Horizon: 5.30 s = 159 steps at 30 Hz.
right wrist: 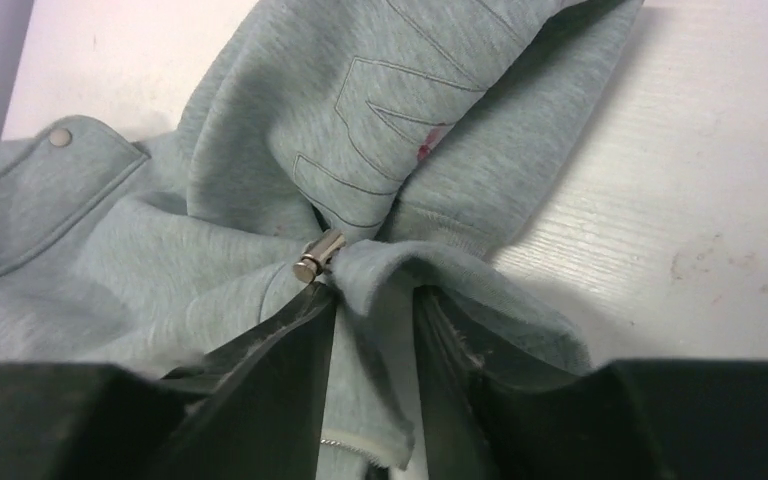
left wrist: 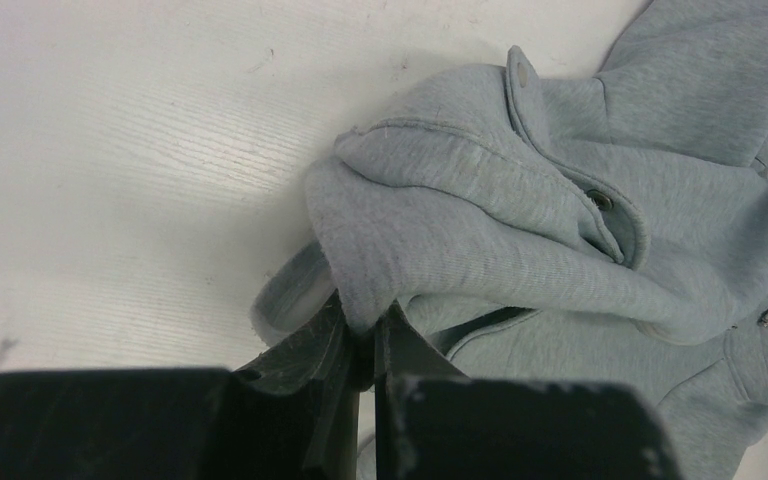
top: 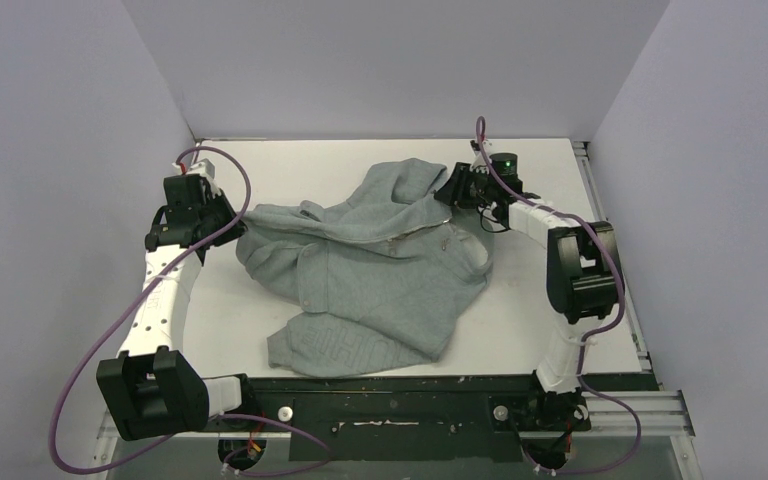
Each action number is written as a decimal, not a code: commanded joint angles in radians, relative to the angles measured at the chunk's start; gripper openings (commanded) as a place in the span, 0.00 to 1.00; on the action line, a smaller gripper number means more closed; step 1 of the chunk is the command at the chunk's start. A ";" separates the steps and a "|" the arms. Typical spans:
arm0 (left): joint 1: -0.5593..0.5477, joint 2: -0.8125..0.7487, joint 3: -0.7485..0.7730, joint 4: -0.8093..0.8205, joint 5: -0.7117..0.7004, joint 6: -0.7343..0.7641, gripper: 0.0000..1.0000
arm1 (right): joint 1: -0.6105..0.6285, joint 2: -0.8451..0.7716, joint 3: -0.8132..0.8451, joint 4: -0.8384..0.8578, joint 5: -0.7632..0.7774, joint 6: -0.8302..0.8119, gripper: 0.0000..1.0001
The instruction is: Zip up the jacket
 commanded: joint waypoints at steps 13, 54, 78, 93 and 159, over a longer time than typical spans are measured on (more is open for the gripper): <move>0.010 -0.013 0.001 0.070 0.026 -0.018 0.00 | -0.014 -0.262 -0.043 -0.545 -0.002 -0.244 0.50; 0.010 -0.013 0.018 0.067 0.040 -0.023 0.00 | 0.081 -0.183 -0.066 -0.629 0.144 -0.346 0.36; 0.011 -0.004 0.022 0.064 -0.073 -0.071 0.00 | -0.039 -0.666 -0.518 -0.468 0.123 0.025 0.00; 0.011 -0.015 -0.030 0.095 -0.008 -0.072 0.00 | -0.027 -0.724 -0.647 -0.499 0.078 0.064 0.30; 0.016 -0.113 -0.231 0.087 -0.028 -0.057 0.00 | 0.346 -0.096 -0.214 0.008 -0.198 -0.382 0.36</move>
